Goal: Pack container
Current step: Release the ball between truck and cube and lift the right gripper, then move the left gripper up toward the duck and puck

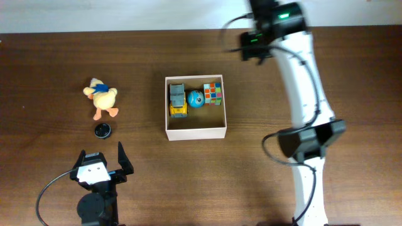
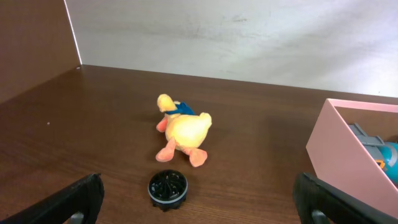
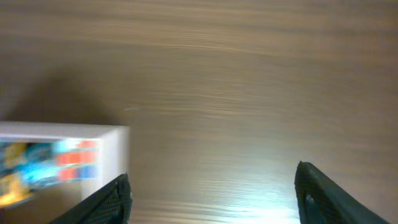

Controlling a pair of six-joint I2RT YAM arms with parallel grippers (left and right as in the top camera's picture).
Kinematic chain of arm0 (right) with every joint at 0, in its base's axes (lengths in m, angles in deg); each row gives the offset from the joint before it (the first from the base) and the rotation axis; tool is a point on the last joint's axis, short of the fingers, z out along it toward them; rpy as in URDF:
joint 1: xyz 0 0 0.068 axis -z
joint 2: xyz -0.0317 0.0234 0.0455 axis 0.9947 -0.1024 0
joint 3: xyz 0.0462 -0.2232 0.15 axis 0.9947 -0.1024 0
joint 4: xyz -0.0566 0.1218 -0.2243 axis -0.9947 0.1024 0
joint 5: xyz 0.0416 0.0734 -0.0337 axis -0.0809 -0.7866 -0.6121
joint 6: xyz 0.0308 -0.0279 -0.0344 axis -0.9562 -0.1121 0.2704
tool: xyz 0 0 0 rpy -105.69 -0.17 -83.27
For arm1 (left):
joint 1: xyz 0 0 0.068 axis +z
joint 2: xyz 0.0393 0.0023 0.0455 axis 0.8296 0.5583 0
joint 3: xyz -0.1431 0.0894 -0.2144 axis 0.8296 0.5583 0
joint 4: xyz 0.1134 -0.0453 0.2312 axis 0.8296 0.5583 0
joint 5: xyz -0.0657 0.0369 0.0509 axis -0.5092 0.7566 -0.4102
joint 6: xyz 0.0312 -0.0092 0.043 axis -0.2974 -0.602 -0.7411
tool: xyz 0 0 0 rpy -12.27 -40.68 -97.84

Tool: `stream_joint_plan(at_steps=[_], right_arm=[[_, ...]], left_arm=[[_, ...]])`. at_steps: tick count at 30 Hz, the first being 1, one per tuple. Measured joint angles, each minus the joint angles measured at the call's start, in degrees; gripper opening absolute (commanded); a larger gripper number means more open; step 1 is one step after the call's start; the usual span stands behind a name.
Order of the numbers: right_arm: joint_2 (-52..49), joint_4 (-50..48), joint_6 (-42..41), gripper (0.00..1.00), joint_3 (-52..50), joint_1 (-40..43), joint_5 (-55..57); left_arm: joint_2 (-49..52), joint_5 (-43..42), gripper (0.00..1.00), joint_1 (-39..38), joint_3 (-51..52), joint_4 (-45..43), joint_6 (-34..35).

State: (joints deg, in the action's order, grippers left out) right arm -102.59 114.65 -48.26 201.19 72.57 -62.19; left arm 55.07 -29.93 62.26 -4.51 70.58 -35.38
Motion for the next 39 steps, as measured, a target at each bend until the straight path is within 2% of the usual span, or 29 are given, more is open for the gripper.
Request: stream_joint_plan(at_steps=[6, 10, 11, 16, 31, 39], right_arm=[[0.00, -0.68, -0.07, 0.72, -3.45, 9.40, 1.01], [-0.22, -2.12, -0.09, 0.83, -6.93, 12.11, 1.22], [-0.39, -3.37, -0.35, 0.90, -9.27, 12.83, 1.22], [-1.31, -5.77, -2.05, 1.00, -15.80, 14.01, 1.20], [-1.92, -6.67, -3.48, 0.99, -18.78, 14.29, 1.16], [-1.92, -6.69, -3.48, 0.99, -18.78, 14.29, 1.16]], left_arm=[[0.00, 0.00, 0.99, 0.00, 0.00, 0.00, 0.00], [0.00, 0.00, 0.99, 0.00, 0.00, 0.00, 0.00], [0.00, 0.00, 0.99, 0.00, 0.00, 0.00, 0.00], [0.00, 0.00, 0.99, 0.00, 0.00, 0.00, 0.00], [0.00, 0.28, 0.99, 0.00, 0.00, -0.22, 0.02], [0.94, -0.09, 0.99, 0.00, 0.15, -10.54, 7.17]])
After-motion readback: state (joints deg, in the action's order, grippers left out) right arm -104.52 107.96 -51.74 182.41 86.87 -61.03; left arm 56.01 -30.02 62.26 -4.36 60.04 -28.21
